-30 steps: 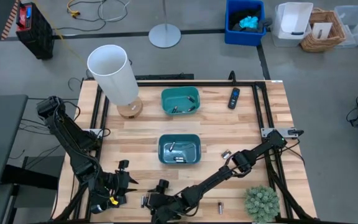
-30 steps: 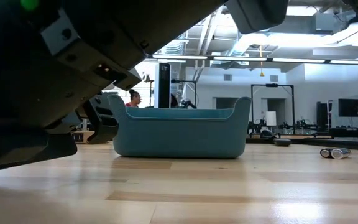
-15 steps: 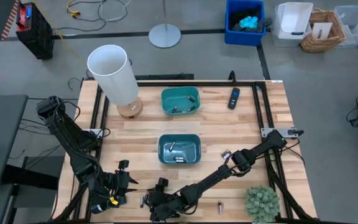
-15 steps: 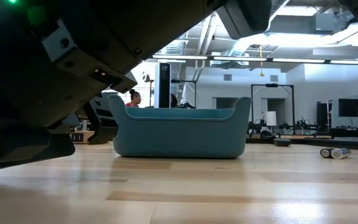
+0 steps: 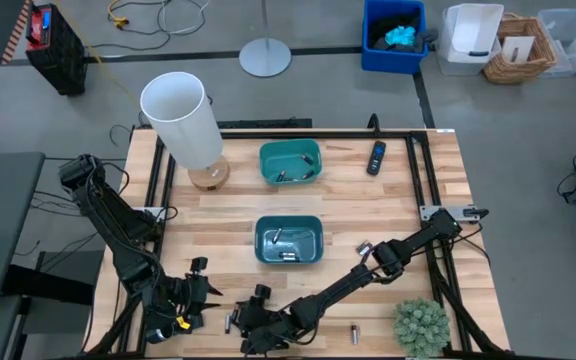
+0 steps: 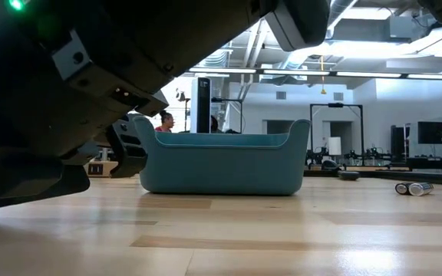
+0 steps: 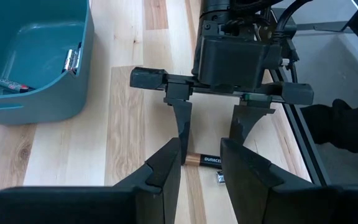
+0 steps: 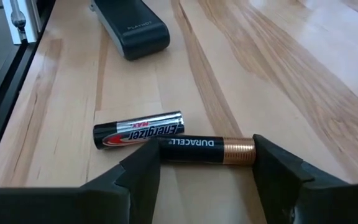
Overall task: Sort batteries
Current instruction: Put the black battery into the green bin
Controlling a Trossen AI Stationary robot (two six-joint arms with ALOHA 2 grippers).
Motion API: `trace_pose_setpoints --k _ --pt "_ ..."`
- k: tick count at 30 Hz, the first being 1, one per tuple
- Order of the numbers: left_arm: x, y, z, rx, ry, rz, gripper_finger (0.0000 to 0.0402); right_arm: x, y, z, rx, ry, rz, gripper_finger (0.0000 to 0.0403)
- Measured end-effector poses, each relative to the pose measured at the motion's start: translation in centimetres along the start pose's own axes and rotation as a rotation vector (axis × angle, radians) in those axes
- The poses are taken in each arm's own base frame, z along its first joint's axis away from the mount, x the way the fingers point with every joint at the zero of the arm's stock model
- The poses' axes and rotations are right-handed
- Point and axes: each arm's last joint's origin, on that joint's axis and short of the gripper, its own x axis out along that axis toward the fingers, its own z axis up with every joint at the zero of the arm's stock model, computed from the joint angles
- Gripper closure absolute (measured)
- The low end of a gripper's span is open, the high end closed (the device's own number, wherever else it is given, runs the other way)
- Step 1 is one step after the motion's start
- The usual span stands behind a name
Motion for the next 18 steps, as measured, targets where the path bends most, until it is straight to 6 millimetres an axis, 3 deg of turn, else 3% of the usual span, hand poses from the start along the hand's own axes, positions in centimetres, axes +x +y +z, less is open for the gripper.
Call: trace_pose_setpoints --k 18 --pt "-0.01 -0.01 0.00 0.001 0.000 0.000 0.0294 0.02 0.01 0.13 -0.047 -0.019 -0.006 0.0180"
